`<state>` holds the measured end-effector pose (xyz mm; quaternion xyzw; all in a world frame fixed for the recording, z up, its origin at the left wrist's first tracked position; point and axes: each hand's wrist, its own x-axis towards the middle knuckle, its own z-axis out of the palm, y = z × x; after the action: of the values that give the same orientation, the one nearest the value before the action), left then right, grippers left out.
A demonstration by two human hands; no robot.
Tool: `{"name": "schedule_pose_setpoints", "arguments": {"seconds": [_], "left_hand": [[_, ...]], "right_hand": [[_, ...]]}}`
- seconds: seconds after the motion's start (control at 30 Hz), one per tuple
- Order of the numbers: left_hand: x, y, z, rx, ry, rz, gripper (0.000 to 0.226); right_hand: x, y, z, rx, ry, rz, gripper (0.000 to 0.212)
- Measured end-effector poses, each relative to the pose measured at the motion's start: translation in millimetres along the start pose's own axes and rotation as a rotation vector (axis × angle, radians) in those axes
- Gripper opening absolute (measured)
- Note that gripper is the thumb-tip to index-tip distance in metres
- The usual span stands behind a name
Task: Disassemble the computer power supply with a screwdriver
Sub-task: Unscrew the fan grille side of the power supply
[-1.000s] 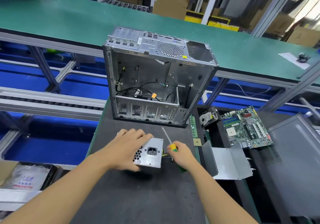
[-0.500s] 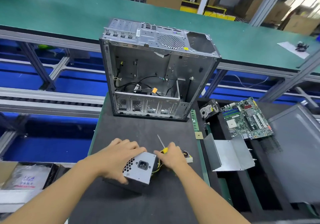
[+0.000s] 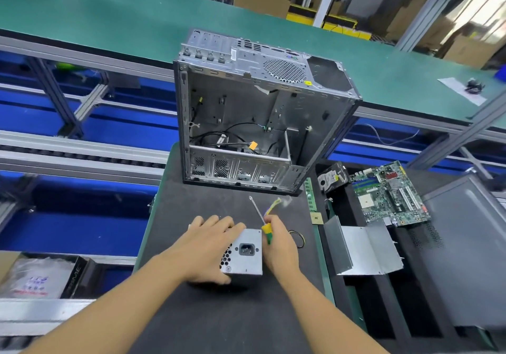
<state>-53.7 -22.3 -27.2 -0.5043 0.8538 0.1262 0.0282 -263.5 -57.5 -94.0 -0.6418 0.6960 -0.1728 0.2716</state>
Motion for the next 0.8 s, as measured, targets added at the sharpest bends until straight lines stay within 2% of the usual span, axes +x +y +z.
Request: {"name": "schedule_pose_setpoints", "arguments": {"seconds": [0.1, 0.17, 0.23, 0.33, 0.4, 0.47, 0.53, 0.57, 0.67, 0.8], "left_hand": [[10.7, 4.3, 3.7, 0.006, -0.010, -0.002, 0.099], [17.1, 8.3, 7.2, 0.004, -0.016, -0.009, 0.100], [21.3, 8.9, 10.5, 0.009, -0.009, -0.031, 0.108], [21.0, 4.5, 15.7, -0.003, -0.012, -0.041, 0.123], [20.4, 1.8, 16.4, -0.061, -0.023, -0.051, 0.127], [22.1, 0.3, 15.3, -0.130, 0.000, -0.069, 0.118], [24.2, -0.1, 13.3, -0.165, 0.035, -0.085, 0.103], [25.2, -0.5, 13.0, -0.177, 0.054, -0.094, 0.095], [27.8, -0.1, 14.9, -0.203, 0.103, -0.121, 0.078], [29.3, -0.2, 18.6, -0.196, 0.160, -0.122, 0.049]], "right_hand": [[6.3, 7.2, -2.4, -0.154, -0.075, -0.027, 0.022], [12.4, 10.6, -3.0, -0.175, -0.124, 0.032, 0.019], [14.4, 13.0, -4.7, -0.097, -0.122, 0.067, 0.019], [12.6, 17.4, -13.0, 0.061, -0.086, 0.012, 0.017], [13.3, 15.5, -25.4, 0.205, -0.102, 0.066, 0.034], [17.9, 9.9, -40.9, 0.329, -0.138, 0.086, 0.055], [23.4, 0.2, -56.4, 0.515, -0.208, 0.030, 0.064], [24.8, -7.3, -64.0, 0.600, -0.246, -0.014, 0.060], [22.6, -29.7, -81.5, 0.841, -0.337, -0.073, 0.029], [14.8, -51.7, -89.5, 1.210, -0.368, 0.003, 0.034]]}}
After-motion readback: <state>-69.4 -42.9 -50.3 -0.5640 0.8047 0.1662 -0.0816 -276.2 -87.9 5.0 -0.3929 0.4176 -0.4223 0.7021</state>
